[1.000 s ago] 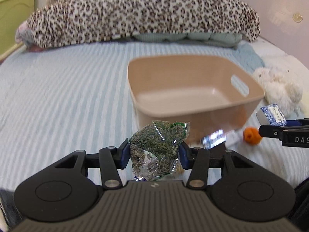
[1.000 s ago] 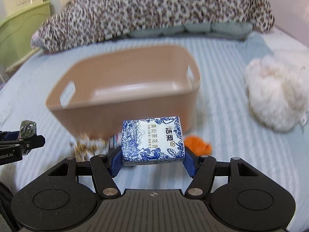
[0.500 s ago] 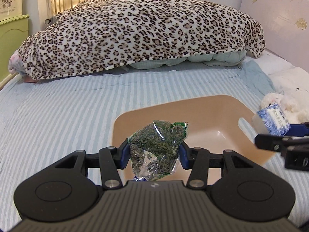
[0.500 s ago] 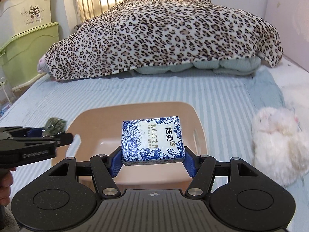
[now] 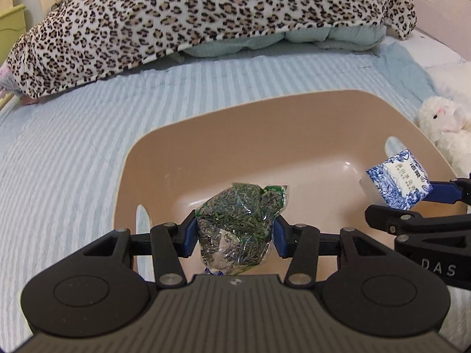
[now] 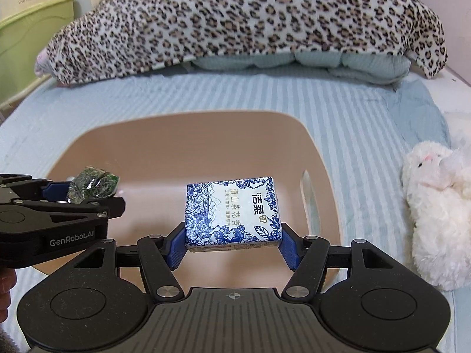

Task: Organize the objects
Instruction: 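Carry both items over the beige basket and open both tools to drop them, then move left tool to the floral scrunchie while right tool approaches the orange cloth, then grasp the scrunchie with left tool while right tool grasps the orange cloth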

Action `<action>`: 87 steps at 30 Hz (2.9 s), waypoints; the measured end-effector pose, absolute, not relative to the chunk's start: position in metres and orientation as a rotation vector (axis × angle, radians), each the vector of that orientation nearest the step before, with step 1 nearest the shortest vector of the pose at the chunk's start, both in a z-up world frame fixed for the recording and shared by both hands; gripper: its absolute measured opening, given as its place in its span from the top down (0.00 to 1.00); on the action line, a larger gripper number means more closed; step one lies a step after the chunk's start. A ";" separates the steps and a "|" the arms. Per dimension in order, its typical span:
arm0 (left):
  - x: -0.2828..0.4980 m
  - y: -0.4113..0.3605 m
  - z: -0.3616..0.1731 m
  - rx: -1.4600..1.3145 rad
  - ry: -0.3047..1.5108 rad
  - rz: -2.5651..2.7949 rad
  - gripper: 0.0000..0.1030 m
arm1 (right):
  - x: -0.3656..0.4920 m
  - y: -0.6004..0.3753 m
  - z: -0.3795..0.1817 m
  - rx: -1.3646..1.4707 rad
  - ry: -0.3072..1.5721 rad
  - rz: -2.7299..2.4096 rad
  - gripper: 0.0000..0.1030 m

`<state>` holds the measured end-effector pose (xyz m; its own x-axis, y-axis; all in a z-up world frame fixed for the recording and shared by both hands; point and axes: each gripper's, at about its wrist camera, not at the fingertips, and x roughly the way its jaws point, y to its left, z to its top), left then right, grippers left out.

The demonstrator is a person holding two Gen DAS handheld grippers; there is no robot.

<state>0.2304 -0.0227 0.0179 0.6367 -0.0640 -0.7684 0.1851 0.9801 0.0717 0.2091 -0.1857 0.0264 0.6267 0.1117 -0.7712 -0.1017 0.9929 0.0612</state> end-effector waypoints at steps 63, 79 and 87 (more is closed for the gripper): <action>0.127 0.025 -0.052 -0.062 1.057 -0.115 0.31 | 0.140 -0.231 -0.051 -0.075 1.105 0.055 0.05; 0.108 0.034 -0.048 -0.057 1.044 -0.156 0.94 | 0.131 -0.241 -0.043 0.016 1.056 0.049 0.87; 0.101 0.035 -0.042 -0.060 1.033 -0.179 0.96 | 0.112 -0.238 -0.028 0.030 1.007 0.081 0.93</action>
